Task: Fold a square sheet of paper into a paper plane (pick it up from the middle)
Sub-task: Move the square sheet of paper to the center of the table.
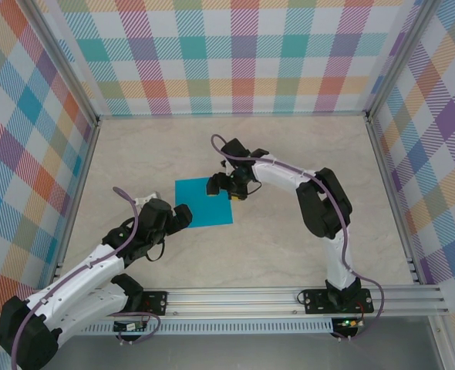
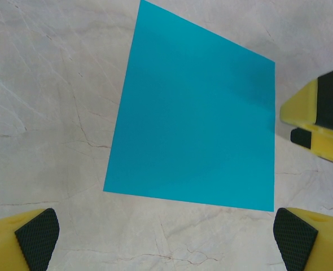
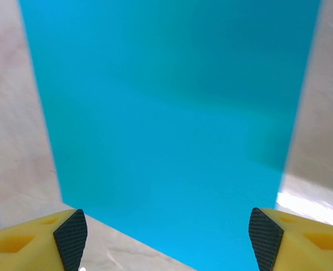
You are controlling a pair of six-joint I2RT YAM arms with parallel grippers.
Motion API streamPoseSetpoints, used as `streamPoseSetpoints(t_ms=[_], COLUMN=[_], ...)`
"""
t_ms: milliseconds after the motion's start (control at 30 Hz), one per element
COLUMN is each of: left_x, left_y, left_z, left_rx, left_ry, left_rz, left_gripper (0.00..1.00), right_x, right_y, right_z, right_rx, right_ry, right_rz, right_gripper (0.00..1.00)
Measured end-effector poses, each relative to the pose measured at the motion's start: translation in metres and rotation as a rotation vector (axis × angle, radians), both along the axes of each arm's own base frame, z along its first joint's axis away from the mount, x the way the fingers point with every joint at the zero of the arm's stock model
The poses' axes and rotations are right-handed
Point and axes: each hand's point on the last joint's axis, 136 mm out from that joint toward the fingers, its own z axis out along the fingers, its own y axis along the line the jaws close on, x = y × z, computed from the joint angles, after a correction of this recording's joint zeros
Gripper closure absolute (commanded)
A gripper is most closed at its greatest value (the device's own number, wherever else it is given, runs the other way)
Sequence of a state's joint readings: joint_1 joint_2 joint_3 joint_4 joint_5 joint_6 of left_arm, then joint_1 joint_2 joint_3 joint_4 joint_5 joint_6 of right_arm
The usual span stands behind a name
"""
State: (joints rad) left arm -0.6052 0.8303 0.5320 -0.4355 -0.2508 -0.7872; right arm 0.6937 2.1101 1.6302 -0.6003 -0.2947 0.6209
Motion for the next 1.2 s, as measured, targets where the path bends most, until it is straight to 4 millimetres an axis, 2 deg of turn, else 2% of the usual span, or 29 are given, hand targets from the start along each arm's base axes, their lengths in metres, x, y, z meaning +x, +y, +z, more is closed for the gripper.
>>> streamPoseSetpoints(t_ms=[67,167,267,433,600,833,933,1033,1200], left_x=[0.0,0.0,-0.001,0.001,0.0,0.004,0.007,0.009,0.013], left_y=[0.0,-0.001,-0.002,-0.007,-0.012,-0.034,-0.044,-0.051,-0.06], left_z=[0.0,0.0,0.0,0.004,0.007,0.009,0.002,-0.006,-0.015], left_rx=[-0.001,-0.004,-0.007,-0.028,-0.048,-0.124,-0.139,-0.146,-0.152], left_ry=[0.001,0.001,0.001,-0.012,-0.016,-0.013,0.012,0.039,0.07], left_rz=[-0.002,-0.005,-0.014,-0.031,-0.055,-0.121,-0.147,-0.165,-0.185], left_gripper=[0.0,0.0,0.0,0.0,0.0,0.0,0.0,0.0,0.0], right_x=[0.001,-0.002,-0.006,-0.008,-0.027,-0.043,-0.042,-0.04,-0.036], right_y=[0.008,0.014,0.008,0.001,-0.037,-0.128,-0.155,-0.166,-0.159], right_z=[-0.001,-0.014,-0.034,-0.036,-0.039,-0.042,-0.042,-0.041,-0.029], right_rx=[0.013,-0.001,-0.048,-0.069,-0.124,-0.216,-0.259,-0.273,-0.223], right_ry=[-0.001,0.024,0.058,0.041,0.031,0.061,0.078,0.086,0.063], right_rz=[0.012,0.025,0.022,0.022,0.017,-0.048,-0.069,-0.082,-0.097], right_gripper=[0.22,0.22,0.22,0.25,0.25,0.24,0.25,0.25,0.24])
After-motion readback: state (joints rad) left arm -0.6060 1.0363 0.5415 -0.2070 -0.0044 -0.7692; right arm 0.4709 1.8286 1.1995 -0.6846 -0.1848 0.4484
